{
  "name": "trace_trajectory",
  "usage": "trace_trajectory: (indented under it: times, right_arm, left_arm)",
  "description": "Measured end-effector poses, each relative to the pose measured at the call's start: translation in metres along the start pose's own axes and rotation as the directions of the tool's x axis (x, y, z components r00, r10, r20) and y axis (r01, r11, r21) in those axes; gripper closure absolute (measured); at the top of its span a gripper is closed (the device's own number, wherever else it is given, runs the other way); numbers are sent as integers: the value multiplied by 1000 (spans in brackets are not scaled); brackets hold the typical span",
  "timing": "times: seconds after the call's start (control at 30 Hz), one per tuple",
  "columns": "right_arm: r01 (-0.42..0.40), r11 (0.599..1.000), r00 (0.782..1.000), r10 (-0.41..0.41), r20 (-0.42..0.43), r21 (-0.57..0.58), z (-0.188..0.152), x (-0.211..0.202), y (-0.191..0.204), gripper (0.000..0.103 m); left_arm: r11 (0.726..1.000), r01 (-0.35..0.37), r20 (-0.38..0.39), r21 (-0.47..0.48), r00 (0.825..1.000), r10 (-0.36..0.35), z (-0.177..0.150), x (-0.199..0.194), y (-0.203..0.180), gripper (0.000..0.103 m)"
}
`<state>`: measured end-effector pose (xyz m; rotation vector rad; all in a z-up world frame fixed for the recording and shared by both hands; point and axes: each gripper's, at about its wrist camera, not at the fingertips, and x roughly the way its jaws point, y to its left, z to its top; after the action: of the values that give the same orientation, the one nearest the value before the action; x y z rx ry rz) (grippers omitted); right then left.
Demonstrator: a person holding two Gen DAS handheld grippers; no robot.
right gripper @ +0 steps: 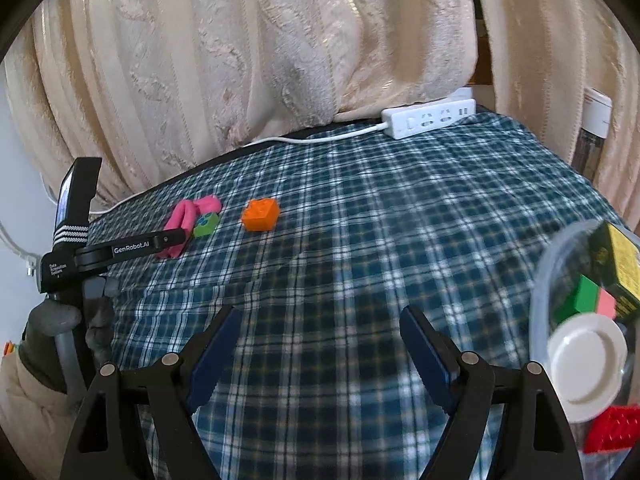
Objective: Organize objects
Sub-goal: 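Close left tool on pink foam tube while right tool approaches orange brick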
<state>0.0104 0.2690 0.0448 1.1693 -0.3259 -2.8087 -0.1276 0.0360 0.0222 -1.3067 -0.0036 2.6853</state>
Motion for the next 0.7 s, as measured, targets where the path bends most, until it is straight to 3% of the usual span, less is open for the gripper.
trace_trajectory:
  times: [0.43,0.53,0.6,0.7]
  right_arm:
    - [-20,1000,999,20,-30,-24,29,39,17,18]
    - [-29,999,999,29,-38,-19,34,49,21,18]
    - [-33,999,999,32,-43,-17,37,54,24,18]
    - [-31,999,999,30,-42,-25,42,63,29,18]
  left_arm:
    - [1000,12,-9,9,1000,-12,1,15,4,30]
    - [1000,22,-6,15,1000,-22,1,16,5,33]
    - [999,34,-4,21,999,-34,1,15,3,43]
    - [999,32,0,29,999,-32,0,13,1,43]
